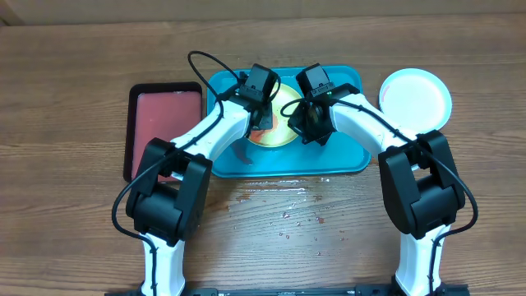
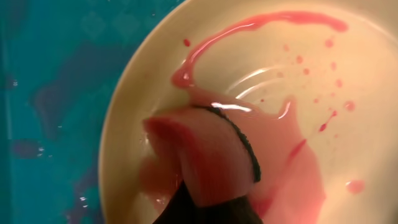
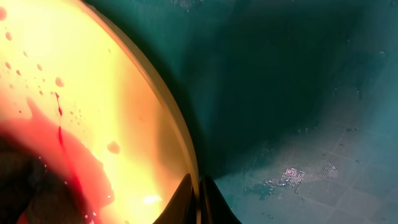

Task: Clean dirty plates on tray and stack at the side
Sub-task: 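Scrub the yellow plate with the sponge while right gripper holds rim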

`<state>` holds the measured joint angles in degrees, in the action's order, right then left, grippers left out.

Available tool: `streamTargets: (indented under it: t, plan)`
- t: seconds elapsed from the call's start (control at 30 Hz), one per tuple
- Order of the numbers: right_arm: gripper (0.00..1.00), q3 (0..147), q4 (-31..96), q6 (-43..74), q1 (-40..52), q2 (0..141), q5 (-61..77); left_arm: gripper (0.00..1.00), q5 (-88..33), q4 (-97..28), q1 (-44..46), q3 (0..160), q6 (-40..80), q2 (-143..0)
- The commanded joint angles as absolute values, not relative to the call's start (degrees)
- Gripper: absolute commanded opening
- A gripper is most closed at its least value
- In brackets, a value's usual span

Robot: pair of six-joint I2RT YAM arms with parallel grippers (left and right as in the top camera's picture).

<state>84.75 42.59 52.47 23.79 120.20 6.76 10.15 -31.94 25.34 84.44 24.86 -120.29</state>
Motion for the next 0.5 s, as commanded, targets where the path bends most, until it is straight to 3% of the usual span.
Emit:
streamTargets:
  t: [0.0,0.47]
  plan:
    - [0.04,84.7,42.3,52.1,24.2,120.0,6.5,0.04,13.9,-34.8,24.2,87.0,22.2,-122.1]
    - [0.04,84.7,42.6,52.1,24.2,120.0,6.6,0.04,4.8,-32.1,26.4,91.3,22.3,-123.4]
